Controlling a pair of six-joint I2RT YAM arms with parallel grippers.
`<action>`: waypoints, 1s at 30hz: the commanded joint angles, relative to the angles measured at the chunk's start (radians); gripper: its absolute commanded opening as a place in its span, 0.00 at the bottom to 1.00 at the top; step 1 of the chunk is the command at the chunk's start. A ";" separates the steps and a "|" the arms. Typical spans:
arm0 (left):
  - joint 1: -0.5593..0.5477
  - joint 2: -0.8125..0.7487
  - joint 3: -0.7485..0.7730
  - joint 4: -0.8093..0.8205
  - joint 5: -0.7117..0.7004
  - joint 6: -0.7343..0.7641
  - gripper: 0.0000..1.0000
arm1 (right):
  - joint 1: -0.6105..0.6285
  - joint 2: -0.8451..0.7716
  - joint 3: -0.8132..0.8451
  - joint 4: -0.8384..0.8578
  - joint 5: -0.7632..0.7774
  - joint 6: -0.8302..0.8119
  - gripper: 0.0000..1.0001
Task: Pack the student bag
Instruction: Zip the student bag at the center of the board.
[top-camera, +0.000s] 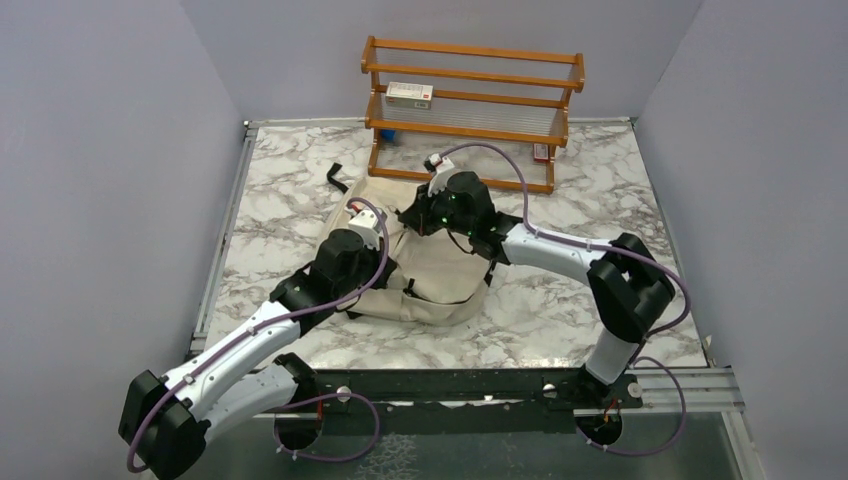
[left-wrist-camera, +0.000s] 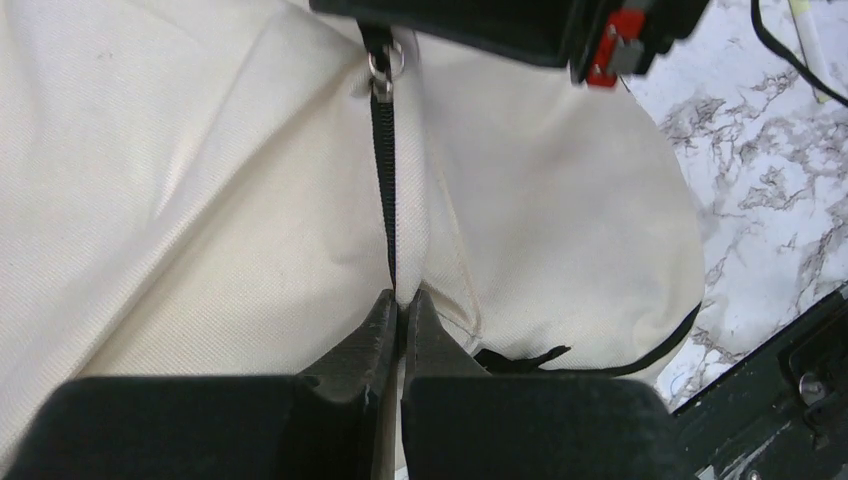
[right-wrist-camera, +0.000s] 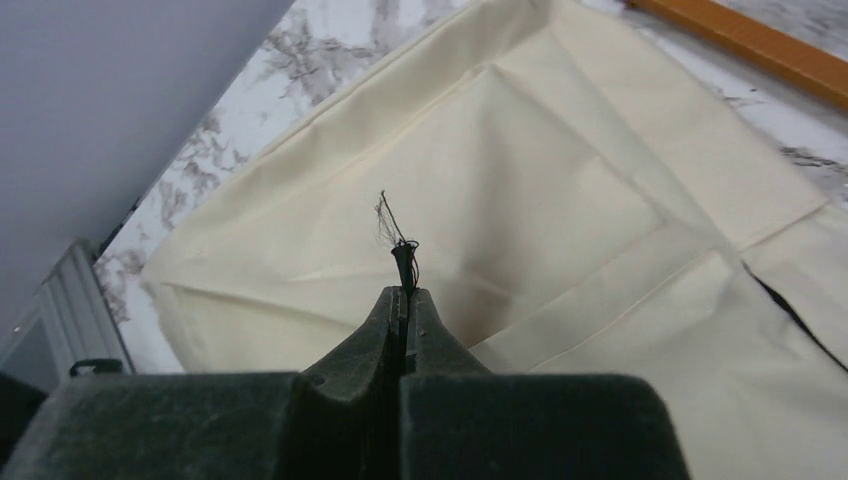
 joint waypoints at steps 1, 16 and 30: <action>-0.018 -0.031 -0.019 -0.081 0.057 -0.034 0.00 | -0.065 0.040 0.067 0.107 0.135 -0.060 0.00; -0.020 -0.047 -0.028 -0.101 0.054 -0.094 0.00 | -0.187 0.284 0.229 0.141 0.131 -0.146 0.00; -0.019 -0.126 -0.065 -0.133 0.068 -0.180 0.00 | -0.235 0.446 0.372 0.082 0.109 -0.203 0.00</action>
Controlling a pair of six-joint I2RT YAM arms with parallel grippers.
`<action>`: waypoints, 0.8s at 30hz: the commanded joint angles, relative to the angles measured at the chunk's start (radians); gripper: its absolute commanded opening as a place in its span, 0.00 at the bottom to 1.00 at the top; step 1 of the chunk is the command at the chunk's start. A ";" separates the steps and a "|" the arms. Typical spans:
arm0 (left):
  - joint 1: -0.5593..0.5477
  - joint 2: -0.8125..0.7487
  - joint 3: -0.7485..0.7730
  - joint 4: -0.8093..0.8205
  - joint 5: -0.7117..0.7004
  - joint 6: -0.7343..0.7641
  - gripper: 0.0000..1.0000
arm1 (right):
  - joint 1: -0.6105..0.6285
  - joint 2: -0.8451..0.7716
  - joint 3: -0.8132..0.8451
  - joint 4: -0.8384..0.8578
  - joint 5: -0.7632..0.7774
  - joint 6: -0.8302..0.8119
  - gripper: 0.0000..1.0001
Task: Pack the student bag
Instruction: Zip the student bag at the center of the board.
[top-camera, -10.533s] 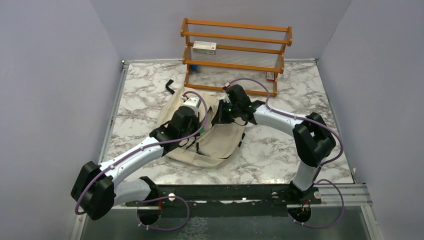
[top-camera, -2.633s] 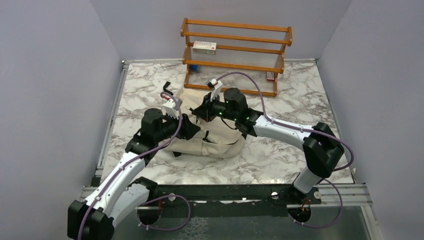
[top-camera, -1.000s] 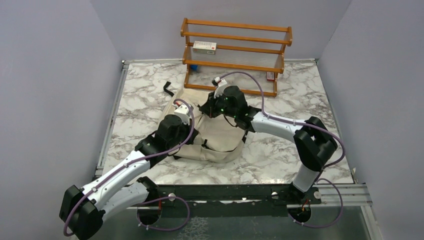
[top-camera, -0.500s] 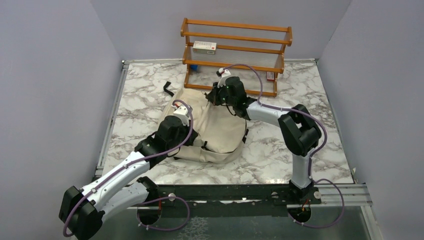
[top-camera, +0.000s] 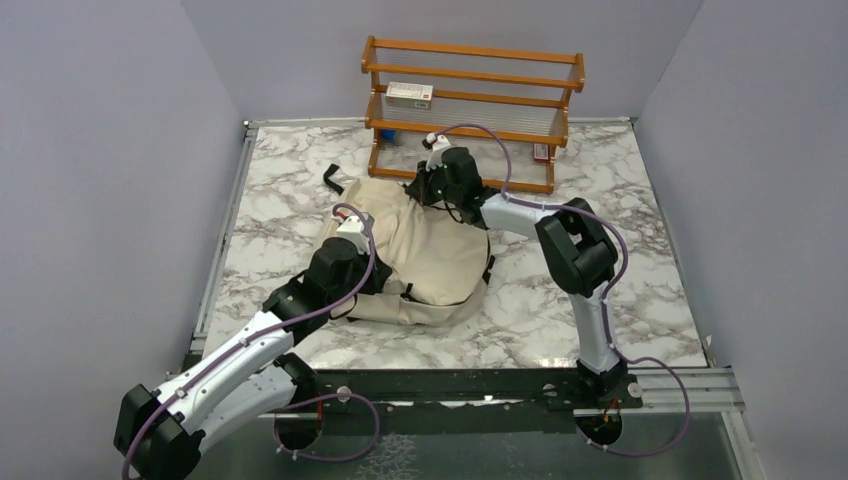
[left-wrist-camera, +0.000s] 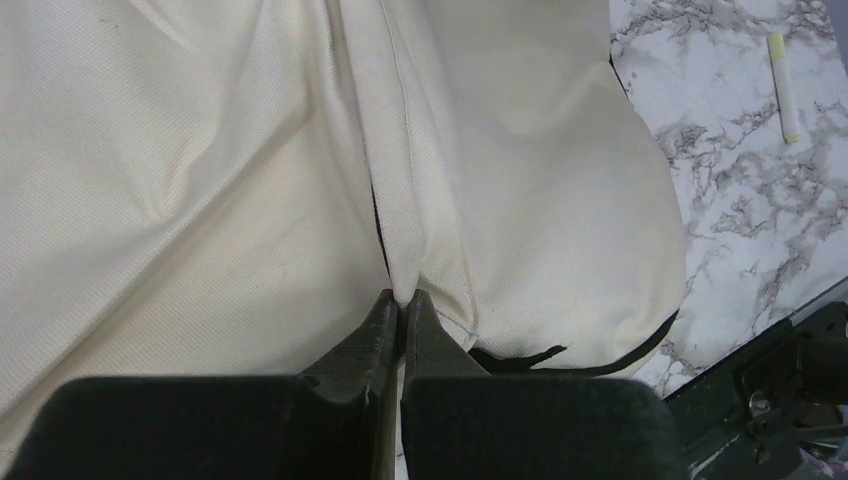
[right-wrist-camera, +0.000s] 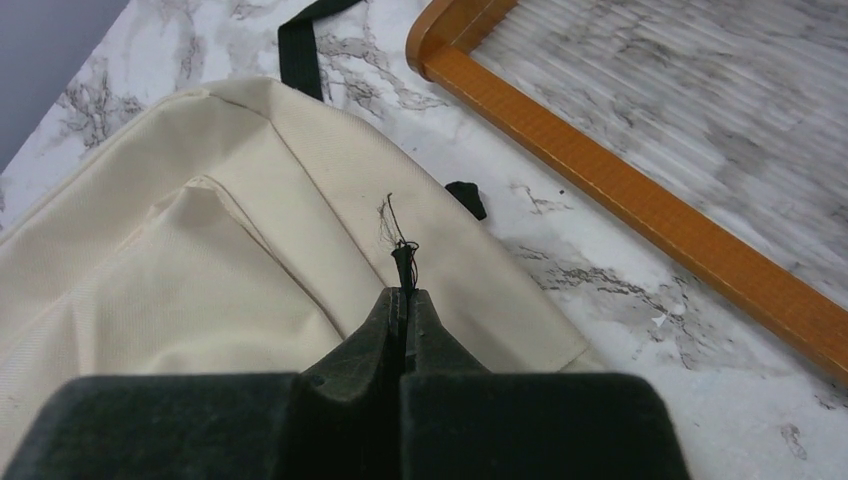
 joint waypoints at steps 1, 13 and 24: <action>-0.016 -0.048 -0.013 -0.097 0.086 -0.053 0.00 | -0.060 0.024 0.030 0.067 0.110 -0.073 0.00; -0.014 0.001 0.093 -0.086 -0.040 -0.045 0.47 | -0.060 -0.273 -0.155 0.135 -0.118 -0.044 0.23; 0.061 0.189 0.269 -0.047 0.009 0.052 0.55 | -0.061 -0.628 -0.401 -0.084 0.035 0.007 0.52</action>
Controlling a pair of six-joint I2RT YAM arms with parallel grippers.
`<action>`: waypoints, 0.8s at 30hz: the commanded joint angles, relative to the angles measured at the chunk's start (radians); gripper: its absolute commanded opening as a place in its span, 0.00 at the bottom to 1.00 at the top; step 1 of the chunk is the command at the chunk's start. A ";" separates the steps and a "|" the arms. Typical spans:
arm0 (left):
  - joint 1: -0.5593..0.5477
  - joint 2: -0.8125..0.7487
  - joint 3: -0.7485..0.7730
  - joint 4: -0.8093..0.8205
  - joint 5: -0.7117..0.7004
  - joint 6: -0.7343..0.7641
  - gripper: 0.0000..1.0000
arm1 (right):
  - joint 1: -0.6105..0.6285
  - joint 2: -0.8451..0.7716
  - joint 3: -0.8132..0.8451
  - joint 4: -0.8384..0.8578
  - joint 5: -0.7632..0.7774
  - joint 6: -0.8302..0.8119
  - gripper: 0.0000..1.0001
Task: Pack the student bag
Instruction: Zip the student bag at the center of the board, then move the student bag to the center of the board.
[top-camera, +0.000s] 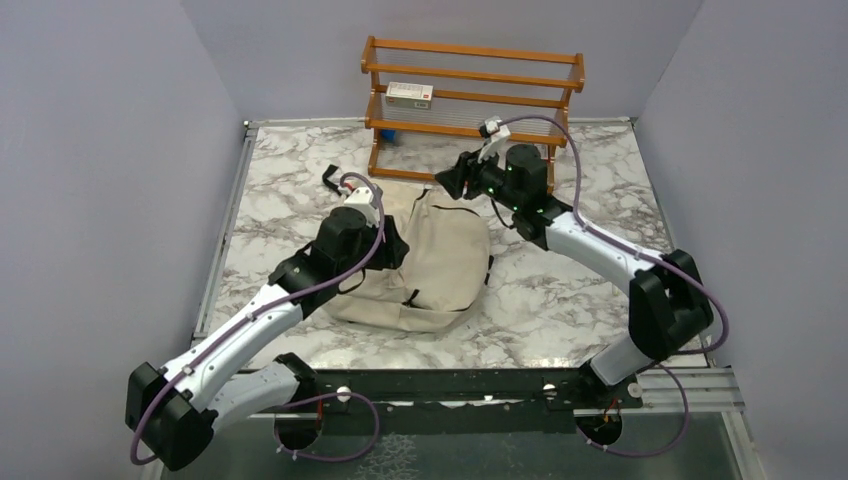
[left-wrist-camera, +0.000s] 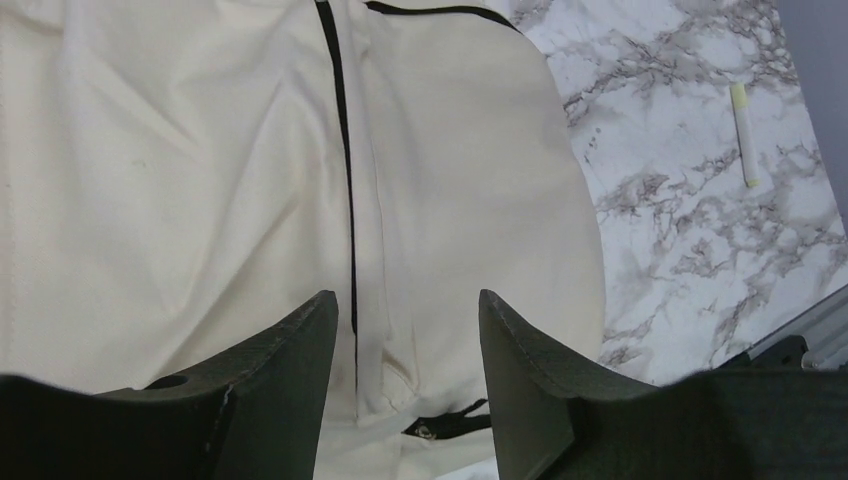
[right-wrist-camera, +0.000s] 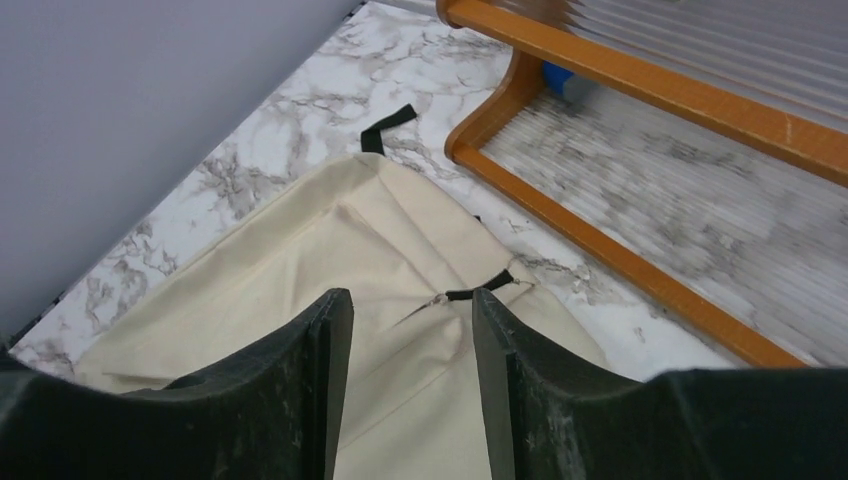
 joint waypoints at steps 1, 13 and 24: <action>0.094 0.076 0.055 0.040 0.055 0.054 0.56 | 0.004 -0.126 -0.061 -0.188 0.124 0.022 0.55; 0.432 0.183 0.126 0.008 0.142 0.137 0.62 | 0.002 -0.312 -0.188 -0.677 0.253 0.224 0.81; 0.479 0.246 0.090 -0.024 0.092 0.194 0.72 | 0.002 -0.271 -0.388 -0.520 0.041 0.535 0.84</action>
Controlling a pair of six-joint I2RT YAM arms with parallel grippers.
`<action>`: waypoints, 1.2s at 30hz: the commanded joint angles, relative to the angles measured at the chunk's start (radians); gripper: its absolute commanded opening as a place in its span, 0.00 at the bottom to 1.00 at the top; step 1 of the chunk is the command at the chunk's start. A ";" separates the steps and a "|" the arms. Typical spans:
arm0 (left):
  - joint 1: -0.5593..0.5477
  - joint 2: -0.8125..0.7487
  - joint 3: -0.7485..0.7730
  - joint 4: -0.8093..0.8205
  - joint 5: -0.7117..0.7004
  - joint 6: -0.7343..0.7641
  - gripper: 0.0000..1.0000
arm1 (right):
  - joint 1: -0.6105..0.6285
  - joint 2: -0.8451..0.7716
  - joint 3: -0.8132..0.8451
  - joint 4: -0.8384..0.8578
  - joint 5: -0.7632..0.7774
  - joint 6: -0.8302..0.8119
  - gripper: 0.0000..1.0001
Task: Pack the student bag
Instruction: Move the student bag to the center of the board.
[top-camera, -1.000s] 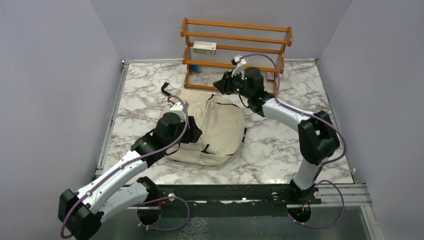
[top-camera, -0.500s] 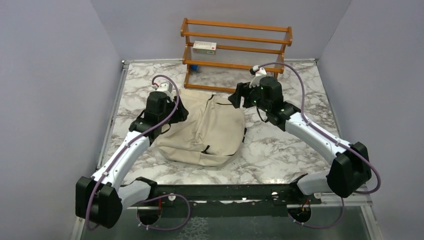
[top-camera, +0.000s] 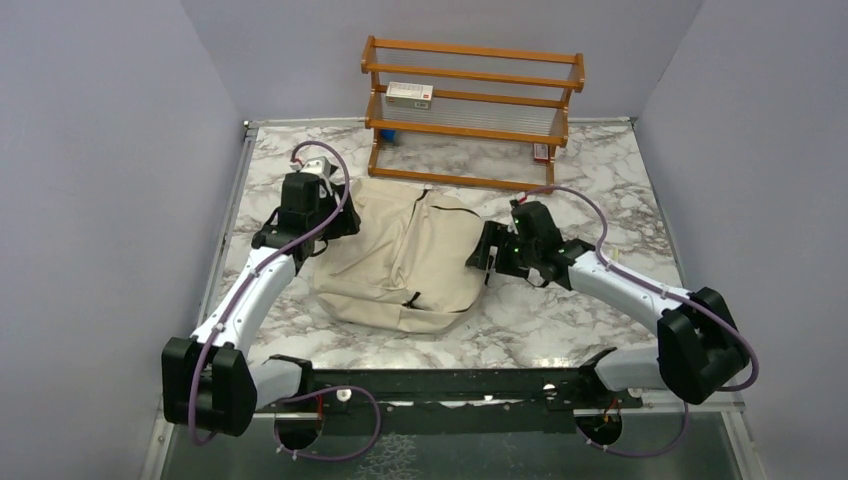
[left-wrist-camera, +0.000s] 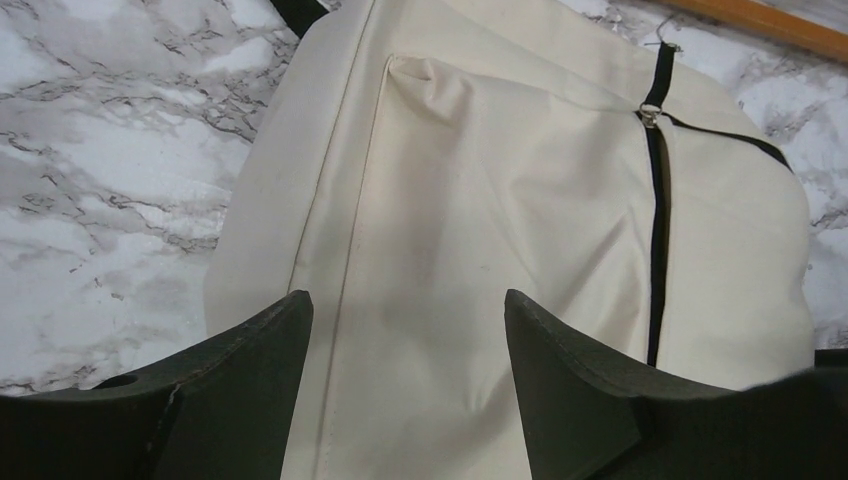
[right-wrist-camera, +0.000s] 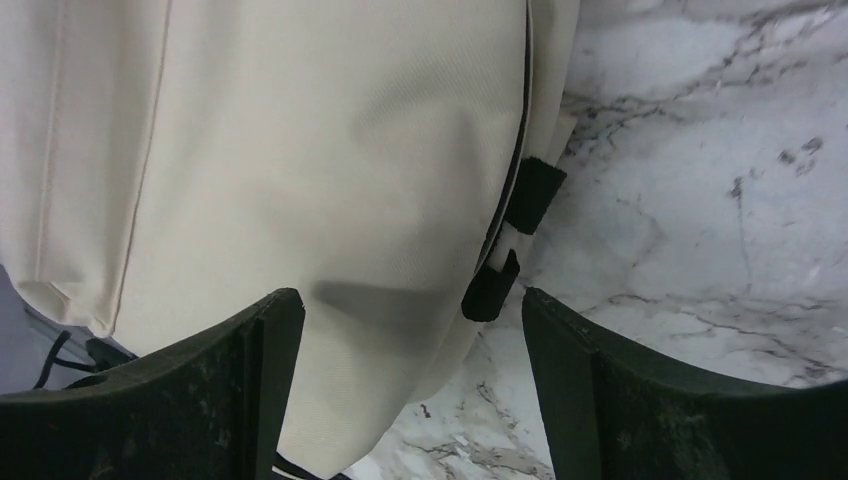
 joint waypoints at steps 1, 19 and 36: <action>0.006 0.032 -0.019 -0.017 -0.034 0.034 0.72 | 0.001 0.032 -0.043 0.104 -0.092 0.136 0.84; 0.010 0.038 -0.043 0.032 0.031 0.030 0.72 | -0.029 -0.076 -0.115 0.002 0.308 0.195 0.04; 0.039 0.014 0.156 0.085 -0.039 -0.002 0.72 | -0.133 -0.201 0.021 -0.205 0.500 -0.090 0.30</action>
